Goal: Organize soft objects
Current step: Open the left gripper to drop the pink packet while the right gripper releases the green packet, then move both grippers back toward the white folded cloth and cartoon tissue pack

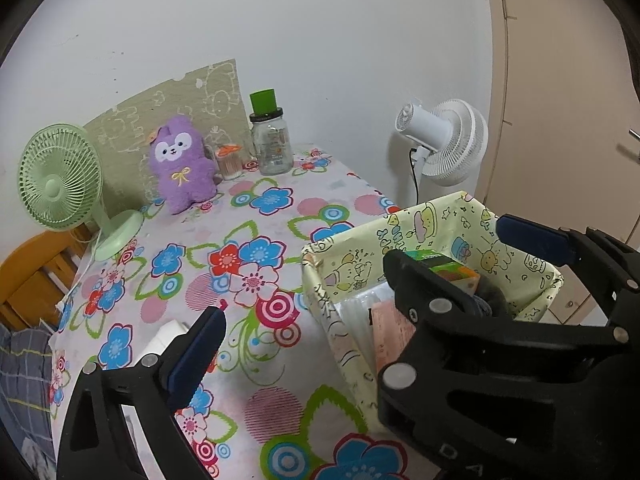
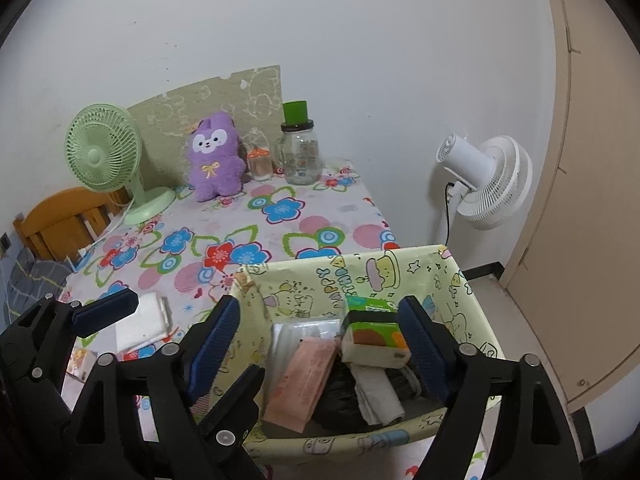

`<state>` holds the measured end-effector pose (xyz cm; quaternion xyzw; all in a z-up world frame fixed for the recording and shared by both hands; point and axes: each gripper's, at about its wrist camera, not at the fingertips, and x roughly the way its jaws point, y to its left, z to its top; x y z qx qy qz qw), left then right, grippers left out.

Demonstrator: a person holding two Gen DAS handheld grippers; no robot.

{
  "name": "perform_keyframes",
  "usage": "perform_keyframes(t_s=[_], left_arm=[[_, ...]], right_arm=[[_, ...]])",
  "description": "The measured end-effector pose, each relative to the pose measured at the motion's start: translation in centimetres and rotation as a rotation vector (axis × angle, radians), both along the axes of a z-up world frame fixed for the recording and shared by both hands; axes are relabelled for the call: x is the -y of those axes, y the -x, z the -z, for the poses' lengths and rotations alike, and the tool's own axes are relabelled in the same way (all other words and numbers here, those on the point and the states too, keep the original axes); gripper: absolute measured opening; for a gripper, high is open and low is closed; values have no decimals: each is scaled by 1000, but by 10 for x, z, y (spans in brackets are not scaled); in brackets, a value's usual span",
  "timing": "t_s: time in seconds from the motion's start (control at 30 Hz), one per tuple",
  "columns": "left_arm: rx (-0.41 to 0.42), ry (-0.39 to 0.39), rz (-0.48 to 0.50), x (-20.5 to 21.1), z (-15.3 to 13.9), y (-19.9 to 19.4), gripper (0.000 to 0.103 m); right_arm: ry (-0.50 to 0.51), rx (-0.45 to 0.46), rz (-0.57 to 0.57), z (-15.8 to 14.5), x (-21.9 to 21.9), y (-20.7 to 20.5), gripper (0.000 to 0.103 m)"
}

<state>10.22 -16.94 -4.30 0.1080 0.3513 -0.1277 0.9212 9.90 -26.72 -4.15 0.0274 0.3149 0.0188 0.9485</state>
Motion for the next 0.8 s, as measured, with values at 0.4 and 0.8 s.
perform_keyframes(t_s=[0.4,0.8], left_arm=[[32,22,-27,-28,-9,19,103],[56,33,-48,-56,-14,37,103]], right_arm=[[30,35,-13,-12,-27,18,94],[42,60,-33,-18,-55,38,95]])
